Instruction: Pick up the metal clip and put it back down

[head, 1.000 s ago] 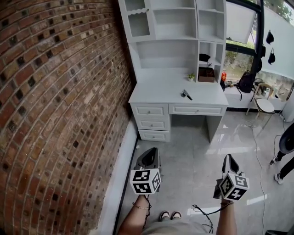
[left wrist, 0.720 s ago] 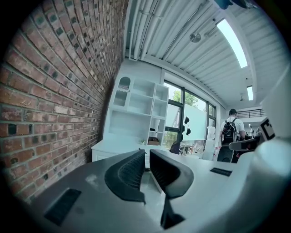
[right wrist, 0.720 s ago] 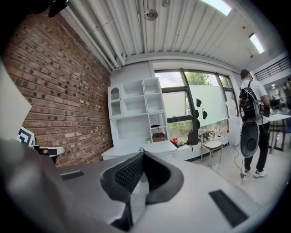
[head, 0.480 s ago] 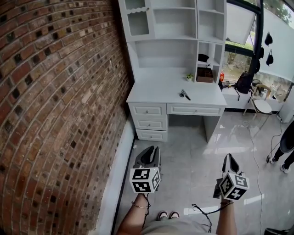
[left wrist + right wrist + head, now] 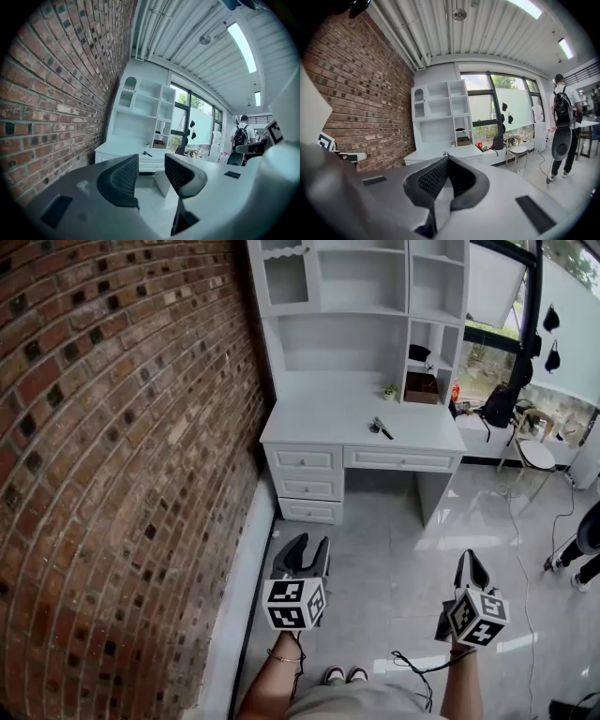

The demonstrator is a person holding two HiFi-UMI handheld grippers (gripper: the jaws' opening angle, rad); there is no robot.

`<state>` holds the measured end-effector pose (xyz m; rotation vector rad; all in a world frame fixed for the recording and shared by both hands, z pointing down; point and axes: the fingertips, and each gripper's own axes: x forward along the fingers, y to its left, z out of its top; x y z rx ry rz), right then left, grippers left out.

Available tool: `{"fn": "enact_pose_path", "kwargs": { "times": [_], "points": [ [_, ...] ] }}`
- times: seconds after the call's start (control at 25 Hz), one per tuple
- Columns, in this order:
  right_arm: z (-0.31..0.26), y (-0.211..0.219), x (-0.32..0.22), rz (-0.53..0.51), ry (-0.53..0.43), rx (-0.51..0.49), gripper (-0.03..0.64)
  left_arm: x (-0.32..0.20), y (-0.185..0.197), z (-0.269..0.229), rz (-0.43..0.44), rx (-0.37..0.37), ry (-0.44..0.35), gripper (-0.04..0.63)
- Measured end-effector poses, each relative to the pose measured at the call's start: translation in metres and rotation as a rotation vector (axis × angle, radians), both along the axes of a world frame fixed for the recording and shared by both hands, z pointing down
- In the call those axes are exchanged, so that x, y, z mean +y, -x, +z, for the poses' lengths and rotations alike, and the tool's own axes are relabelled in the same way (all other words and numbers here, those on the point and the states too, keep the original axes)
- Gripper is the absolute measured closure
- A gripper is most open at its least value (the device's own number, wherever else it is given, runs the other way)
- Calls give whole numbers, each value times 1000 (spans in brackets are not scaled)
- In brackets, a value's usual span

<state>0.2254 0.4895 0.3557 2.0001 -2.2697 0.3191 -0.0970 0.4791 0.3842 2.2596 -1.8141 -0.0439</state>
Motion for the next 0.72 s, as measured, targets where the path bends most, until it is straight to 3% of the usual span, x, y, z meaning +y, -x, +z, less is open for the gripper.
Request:
{"fn": "enact_pose_path", "kwargs": {
  "times": [0.32,0.72],
  "points": [
    [15,3,-1,33,23,-12,615,-1,20,9,-24,1,16,436],
    [37,-8,-26,64,61,-31,615,-35,18,25,-16,-6,50,436]
  ]
}}
